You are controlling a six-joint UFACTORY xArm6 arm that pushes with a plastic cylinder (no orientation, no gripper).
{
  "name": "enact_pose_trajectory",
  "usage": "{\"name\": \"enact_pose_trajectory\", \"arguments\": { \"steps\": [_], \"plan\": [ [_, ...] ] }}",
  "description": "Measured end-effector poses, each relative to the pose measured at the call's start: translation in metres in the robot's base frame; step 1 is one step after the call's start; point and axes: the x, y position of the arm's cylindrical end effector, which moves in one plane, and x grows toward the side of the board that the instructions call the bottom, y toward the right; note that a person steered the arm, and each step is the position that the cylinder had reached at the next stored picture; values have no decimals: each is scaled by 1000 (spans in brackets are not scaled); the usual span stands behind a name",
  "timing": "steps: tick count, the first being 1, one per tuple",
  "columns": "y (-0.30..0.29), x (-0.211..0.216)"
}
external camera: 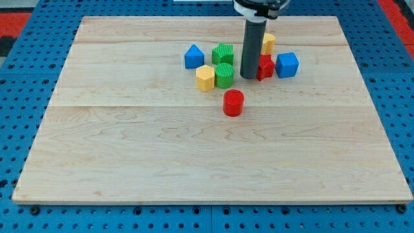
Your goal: Push the green star and blue triangle to the left side
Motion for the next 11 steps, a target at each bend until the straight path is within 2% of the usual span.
{"name": "enact_pose_trajectory", "arguments": {
  "steps": [1,2,3,4,5,9,10,11],
  "plan": [
    [10,-7],
    [35,-40],
    [25,-53],
    [12,-53],
    [26,-40],
    [-90,-40],
    [-30,-42],
    [30,-12]
  ]
}}
